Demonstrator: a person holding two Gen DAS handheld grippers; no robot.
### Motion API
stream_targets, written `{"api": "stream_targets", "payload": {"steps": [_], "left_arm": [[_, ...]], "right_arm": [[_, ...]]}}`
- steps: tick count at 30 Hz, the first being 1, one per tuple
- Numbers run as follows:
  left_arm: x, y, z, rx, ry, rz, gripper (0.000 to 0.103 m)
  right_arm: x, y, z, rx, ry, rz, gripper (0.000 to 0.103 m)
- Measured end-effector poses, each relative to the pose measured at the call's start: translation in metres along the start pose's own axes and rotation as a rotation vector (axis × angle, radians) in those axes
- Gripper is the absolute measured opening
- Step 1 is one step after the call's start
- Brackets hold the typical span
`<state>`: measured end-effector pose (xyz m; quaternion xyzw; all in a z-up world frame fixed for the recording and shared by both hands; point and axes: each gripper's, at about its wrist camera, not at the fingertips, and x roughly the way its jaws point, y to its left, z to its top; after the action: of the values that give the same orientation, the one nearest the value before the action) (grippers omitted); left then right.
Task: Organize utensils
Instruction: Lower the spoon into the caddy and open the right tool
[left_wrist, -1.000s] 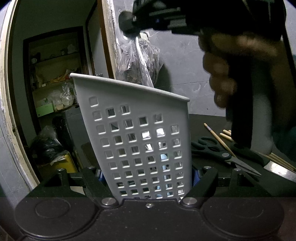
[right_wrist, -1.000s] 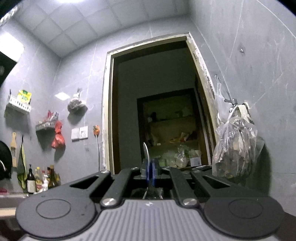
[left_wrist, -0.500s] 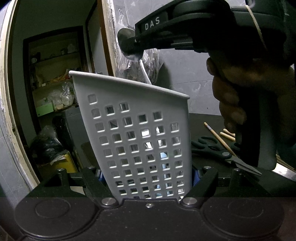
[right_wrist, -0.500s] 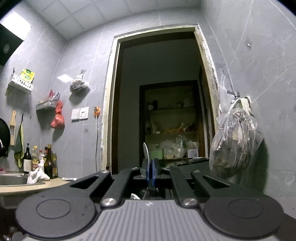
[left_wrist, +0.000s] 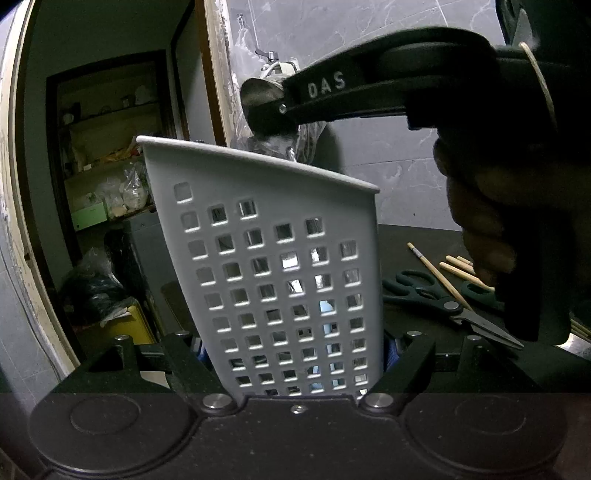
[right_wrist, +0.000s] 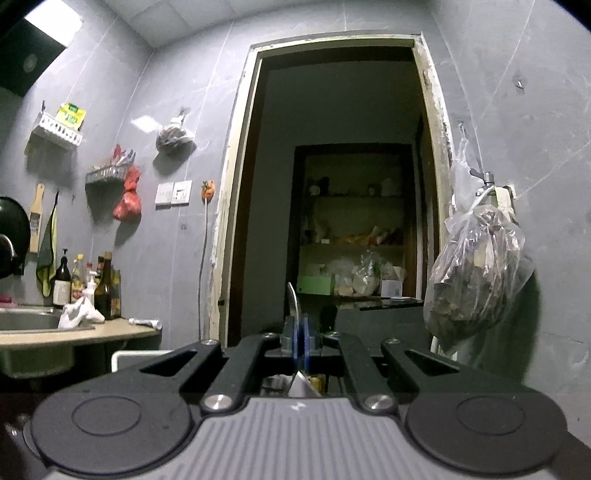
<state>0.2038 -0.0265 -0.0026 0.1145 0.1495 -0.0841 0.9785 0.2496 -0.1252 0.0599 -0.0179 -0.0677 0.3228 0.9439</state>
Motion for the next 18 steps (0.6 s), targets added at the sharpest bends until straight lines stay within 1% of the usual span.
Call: {"api": "stream_targets", "payload": {"steps": [16,18], "left_arm": [[0.0,0.0,0.0,0.0,0.002,-0.001,0.079],[-0.001,0.0,0.0,0.001,0.002,-0.001,0.079]], "right_arm": [[-0.02,-0.001,-0.007,-0.073,0.089,0.021,0.005],[-0.023,0.0,-0.007,-0.079,0.102,0.032,0.01]]}}
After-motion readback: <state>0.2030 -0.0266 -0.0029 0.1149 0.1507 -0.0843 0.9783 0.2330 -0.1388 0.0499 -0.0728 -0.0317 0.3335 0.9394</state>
